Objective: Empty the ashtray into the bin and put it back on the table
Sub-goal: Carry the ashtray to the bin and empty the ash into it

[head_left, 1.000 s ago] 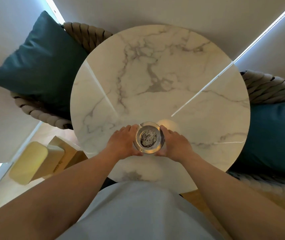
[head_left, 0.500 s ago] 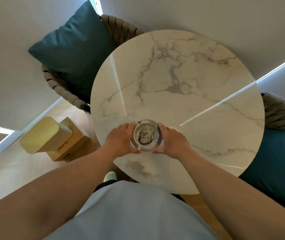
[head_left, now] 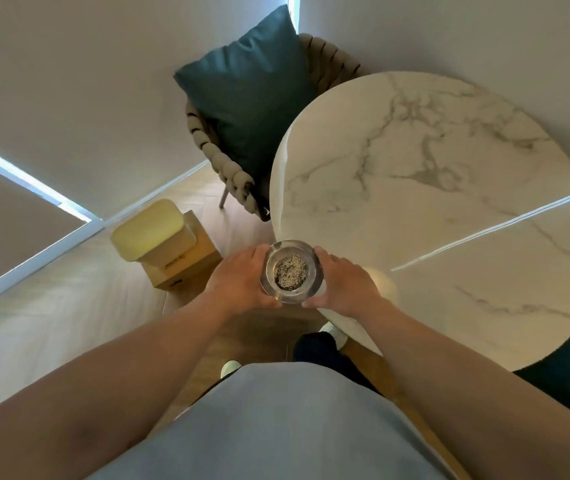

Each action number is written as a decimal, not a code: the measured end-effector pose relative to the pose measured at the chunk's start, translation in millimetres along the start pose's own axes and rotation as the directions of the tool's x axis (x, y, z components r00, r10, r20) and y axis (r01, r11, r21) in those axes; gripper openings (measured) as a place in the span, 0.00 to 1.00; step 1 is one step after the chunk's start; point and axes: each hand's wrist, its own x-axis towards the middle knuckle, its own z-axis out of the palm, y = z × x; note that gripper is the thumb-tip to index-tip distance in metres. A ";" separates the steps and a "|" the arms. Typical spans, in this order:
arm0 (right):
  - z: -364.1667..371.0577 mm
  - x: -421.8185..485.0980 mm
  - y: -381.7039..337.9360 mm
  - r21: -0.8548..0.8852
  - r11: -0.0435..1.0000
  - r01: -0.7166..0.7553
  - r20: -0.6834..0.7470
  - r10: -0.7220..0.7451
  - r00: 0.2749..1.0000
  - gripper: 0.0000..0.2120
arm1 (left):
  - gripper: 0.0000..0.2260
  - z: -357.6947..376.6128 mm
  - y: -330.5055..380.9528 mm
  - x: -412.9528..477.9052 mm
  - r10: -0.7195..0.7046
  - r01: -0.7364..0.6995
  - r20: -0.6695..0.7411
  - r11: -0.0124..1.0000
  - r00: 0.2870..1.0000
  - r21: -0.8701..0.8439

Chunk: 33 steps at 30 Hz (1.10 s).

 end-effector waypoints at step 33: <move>53.0 78.3 -211.2 -0.185 0.820 0.542 0.326 -0.469 0.821 0.53 | 0.46 -8.6 -140.2 -169.4 -0.613 0.564 -0.181 0.784 0.769 -0.258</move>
